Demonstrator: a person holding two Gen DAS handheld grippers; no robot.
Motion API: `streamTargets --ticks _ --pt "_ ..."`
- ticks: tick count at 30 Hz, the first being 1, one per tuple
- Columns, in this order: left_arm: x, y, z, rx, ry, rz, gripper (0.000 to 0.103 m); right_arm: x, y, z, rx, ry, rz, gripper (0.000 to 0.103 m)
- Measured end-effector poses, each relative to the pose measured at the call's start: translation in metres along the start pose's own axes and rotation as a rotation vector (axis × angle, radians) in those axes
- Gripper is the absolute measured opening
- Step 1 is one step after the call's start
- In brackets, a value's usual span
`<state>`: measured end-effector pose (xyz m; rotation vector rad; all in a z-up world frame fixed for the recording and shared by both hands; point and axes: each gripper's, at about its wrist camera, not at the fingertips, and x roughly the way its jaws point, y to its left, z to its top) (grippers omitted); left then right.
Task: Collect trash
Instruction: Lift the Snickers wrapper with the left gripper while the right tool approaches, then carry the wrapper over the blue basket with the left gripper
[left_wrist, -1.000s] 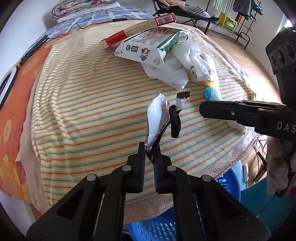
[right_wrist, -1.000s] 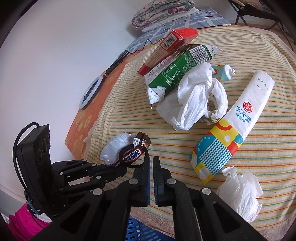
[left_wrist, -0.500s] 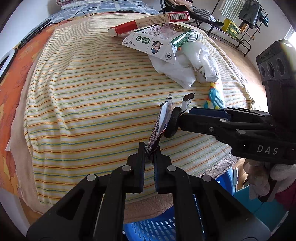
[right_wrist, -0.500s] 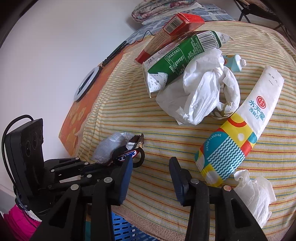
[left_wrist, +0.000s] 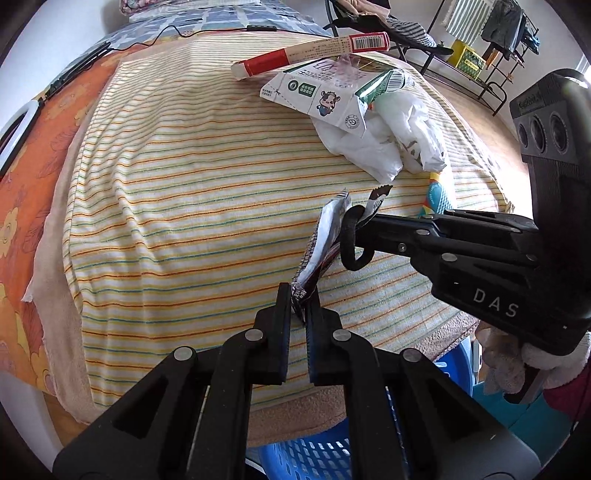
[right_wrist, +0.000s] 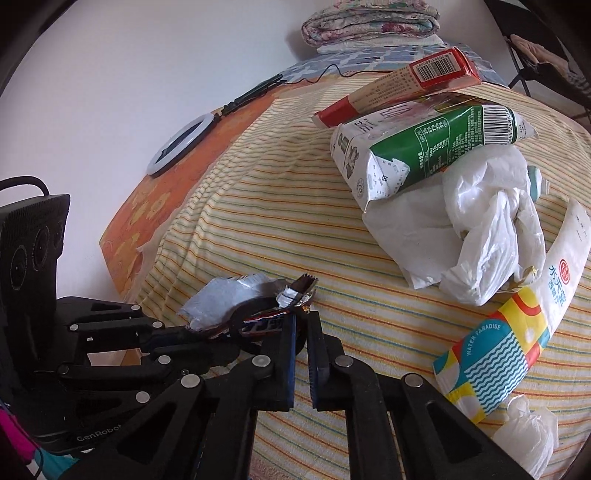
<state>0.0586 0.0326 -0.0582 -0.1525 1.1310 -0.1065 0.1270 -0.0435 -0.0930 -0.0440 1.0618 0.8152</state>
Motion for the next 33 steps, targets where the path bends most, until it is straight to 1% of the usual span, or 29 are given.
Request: streamTargets --ticks 3,6,8,11,14,18,21,27,33 --pt "-0.004 0.003 0.0 0.002 -0.007 0.02 0.004 -0.009 -0.006 0.002 0.049 -0.028 0.015 0.001" --pt "-0.007 0.01 0.001 -0.014 -0.011 0.025 0.004 -0.023 -0.015 0.005 0.068 -0.074 -0.028 0.001" --pt "-0.009 0.013 0.0 -0.021 -0.014 0.026 0.004 -0.032 -0.021 0.008 0.085 -0.092 -0.033 0.001" --pt "-0.015 0.014 -0.002 -0.025 -0.024 0.029 0.004 -0.043 -0.027 0.007 0.1 -0.101 -0.029 0.001" --pt "-0.023 0.01 -0.008 -0.017 -0.035 0.032 0.004 -0.053 -0.024 -0.001 0.071 -0.097 -0.055 0.001" --pt "-0.038 0.0 -0.023 0.011 -0.051 0.045 0.004 -0.068 -0.017 -0.016 0.033 -0.087 -0.091 0.001" --pt "-0.049 -0.008 -0.036 0.026 -0.058 0.042 0.004 -0.081 -0.012 -0.028 0.011 -0.085 -0.102 0.001" --pt "-0.059 -0.028 -0.066 0.047 -0.049 0.029 0.004 -0.109 -0.007 -0.06 0.007 -0.088 -0.094 0.001" --pt "-0.061 -0.045 -0.095 0.083 -0.026 0.027 0.004 -0.123 -0.004 -0.092 0.012 -0.067 -0.097 0.001"
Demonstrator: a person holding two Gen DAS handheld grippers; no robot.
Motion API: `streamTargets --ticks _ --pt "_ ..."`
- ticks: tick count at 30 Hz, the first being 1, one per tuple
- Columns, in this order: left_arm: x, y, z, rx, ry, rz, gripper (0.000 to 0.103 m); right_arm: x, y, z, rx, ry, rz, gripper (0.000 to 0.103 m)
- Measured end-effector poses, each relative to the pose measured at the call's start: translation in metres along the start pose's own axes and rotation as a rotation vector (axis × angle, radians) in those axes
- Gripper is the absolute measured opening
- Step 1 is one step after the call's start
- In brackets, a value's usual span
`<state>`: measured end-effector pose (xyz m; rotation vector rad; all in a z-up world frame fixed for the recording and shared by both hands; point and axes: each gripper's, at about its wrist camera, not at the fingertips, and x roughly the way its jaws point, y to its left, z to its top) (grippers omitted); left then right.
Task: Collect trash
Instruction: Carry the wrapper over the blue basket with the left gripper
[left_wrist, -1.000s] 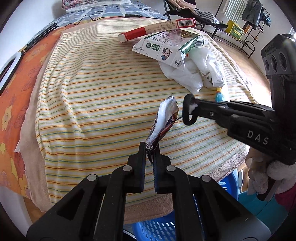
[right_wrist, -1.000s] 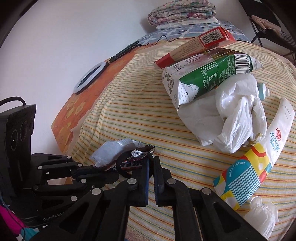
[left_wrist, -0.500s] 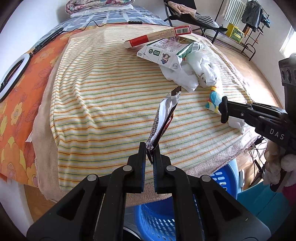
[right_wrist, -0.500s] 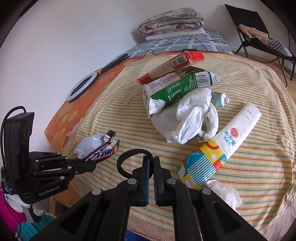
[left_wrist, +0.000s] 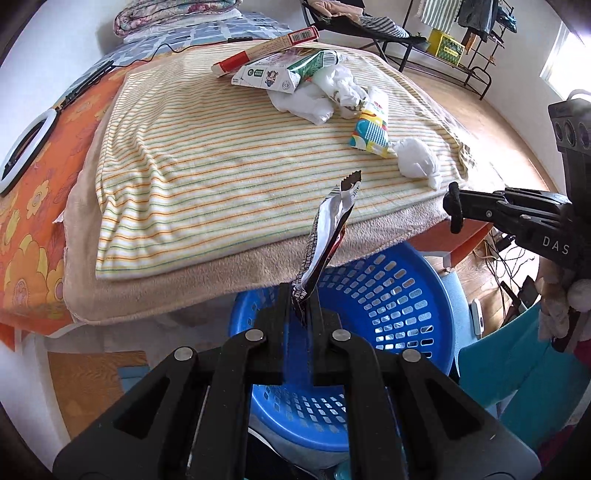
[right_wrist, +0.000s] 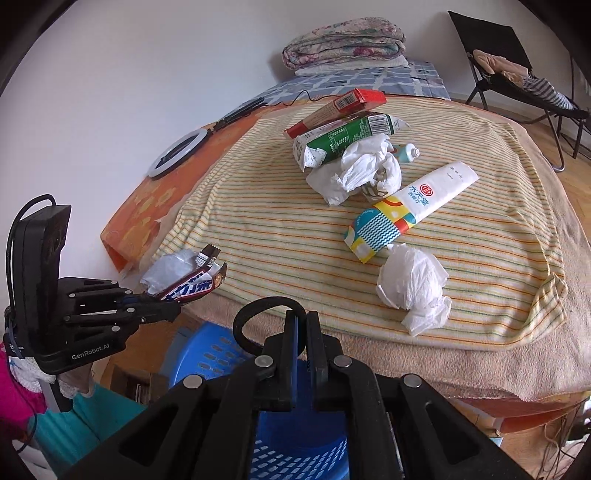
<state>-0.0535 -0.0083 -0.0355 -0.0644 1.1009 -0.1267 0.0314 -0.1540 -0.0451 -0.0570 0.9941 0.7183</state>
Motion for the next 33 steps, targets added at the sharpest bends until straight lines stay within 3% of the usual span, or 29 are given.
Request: streamTargets --ticks 12,33 --pt "0.028 -0.015 -0.048 -0.008 0.105 -0.017 0.004 0.007 0.01 -0.051 -0.027 0.077 -0.02 0.002" --pt "0.07 -0.024 -0.066 0.015 0.198 0.02 0.005 0.049 0.014 -0.089 -0.03 0.207 -0.033 0.007"
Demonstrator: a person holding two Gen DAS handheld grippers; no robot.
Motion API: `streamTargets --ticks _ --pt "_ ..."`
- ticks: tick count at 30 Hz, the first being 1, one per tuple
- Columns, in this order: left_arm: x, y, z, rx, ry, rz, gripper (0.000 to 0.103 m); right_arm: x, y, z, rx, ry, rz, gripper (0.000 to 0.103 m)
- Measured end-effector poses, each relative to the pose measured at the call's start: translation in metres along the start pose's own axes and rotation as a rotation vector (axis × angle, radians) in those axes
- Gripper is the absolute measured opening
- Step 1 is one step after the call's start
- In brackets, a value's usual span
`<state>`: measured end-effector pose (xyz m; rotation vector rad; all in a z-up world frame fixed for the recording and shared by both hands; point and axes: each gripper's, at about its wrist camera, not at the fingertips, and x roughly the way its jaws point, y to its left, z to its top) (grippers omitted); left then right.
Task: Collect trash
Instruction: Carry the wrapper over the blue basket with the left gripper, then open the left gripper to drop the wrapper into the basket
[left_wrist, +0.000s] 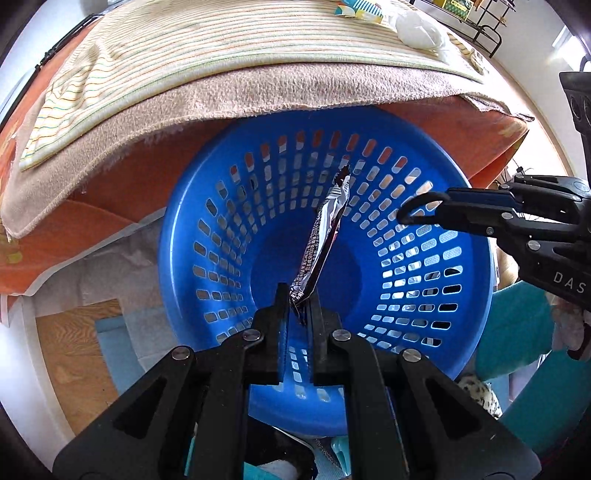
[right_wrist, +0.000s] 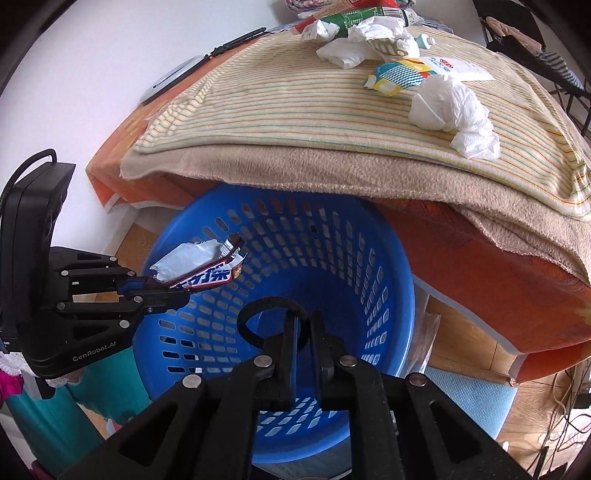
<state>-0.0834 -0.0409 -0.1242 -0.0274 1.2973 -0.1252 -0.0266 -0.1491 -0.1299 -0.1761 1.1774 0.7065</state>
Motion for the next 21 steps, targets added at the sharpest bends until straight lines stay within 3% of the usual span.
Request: streamTargets --ticks 3,5,6,7,9,16,21 --pt "0.0032 -0.0005 0.0007 0.003 0.013 0.008 0.007 0.0009 0.001 -0.0004 0.0 -0.002 0.002 0.023" --pt "0.0051 0.0 0.001 0.003 0.019 0.017 0.009 0.0012 0.0002 -0.0005 -0.001 -0.001 0.001 0.025" --pt "0.0059 0.0005 0.0013 0.002 0.021 0.021 0.017 0.0015 0.0 -0.0004 0.0 0.0 0.001 0.029" --pt "0.0071 0.0016 0.0018 0.0 0.019 0.025 0.035 0.0019 -0.0006 -0.0004 0.003 0.003 0.0 0.031" --pt "0.0063 0.0029 0.002 -0.005 0.005 0.034 0.055 0.0037 -0.0005 -0.0002 0.006 0.008 -0.004 0.036" --pt "0.0066 0.0057 0.0041 -0.005 0.003 0.051 0.056 0.002 -0.0005 0.0007 0.009 -0.001 -0.027 0.066" --pt "0.0053 0.0076 0.0049 -0.017 -0.01 0.061 0.066 -0.0022 -0.0018 0.003 0.015 -0.014 -0.051 0.081"
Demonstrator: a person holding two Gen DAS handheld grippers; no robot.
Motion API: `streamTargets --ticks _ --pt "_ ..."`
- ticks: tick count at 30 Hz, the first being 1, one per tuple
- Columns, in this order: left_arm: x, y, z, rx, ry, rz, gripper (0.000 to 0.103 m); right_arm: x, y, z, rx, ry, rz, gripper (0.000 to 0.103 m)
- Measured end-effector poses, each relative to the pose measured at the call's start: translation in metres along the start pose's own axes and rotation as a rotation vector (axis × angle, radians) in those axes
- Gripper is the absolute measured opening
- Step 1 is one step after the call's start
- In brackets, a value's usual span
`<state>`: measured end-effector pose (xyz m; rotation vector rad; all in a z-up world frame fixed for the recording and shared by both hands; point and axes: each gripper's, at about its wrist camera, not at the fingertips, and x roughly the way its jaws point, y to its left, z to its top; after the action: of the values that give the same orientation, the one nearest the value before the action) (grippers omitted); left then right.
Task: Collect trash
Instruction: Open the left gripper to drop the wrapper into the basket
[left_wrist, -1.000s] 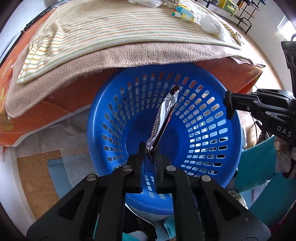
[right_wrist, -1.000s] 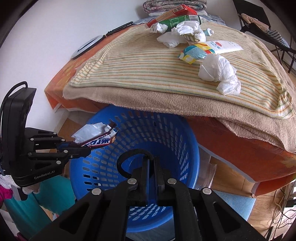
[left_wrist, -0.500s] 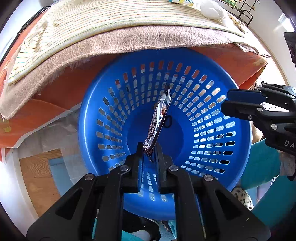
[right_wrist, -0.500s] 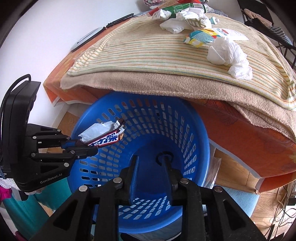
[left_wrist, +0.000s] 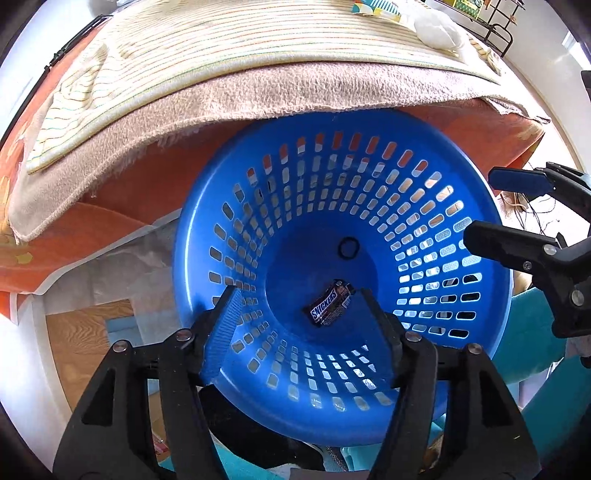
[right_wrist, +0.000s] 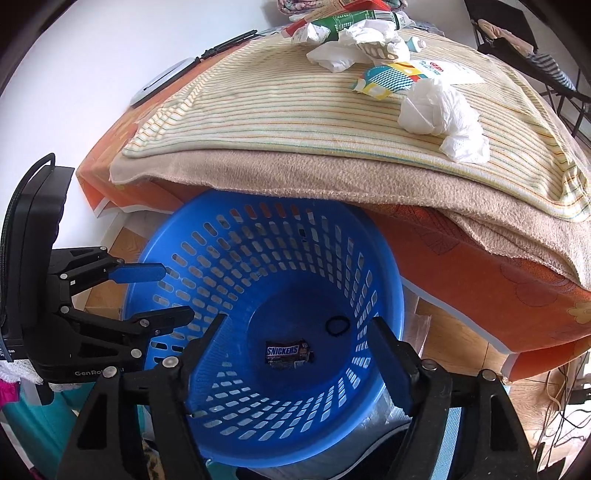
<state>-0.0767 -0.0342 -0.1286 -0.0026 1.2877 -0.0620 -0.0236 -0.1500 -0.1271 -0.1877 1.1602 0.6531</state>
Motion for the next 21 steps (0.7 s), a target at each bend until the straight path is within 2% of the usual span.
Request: streamTargets --ticks 2,11,21 --pt "-0.001 0.002 0.002 -0.008 -0.004 0.007 0.066 -0.002 -0.001 0.001 0.003 -0.003 -0.008 0.085" --pt "-0.014 0.009 0.012 -0.024 -0.035 -0.012 0.067 -0.012 -0.005 0.006 0.021 -0.01 -0.036 0.09" --pt "-0.056 0.008 0.04 -0.014 -0.133 -0.058 0.067 -0.056 -0.014 0.021 0.039 -0.124 -0.039 0.091"
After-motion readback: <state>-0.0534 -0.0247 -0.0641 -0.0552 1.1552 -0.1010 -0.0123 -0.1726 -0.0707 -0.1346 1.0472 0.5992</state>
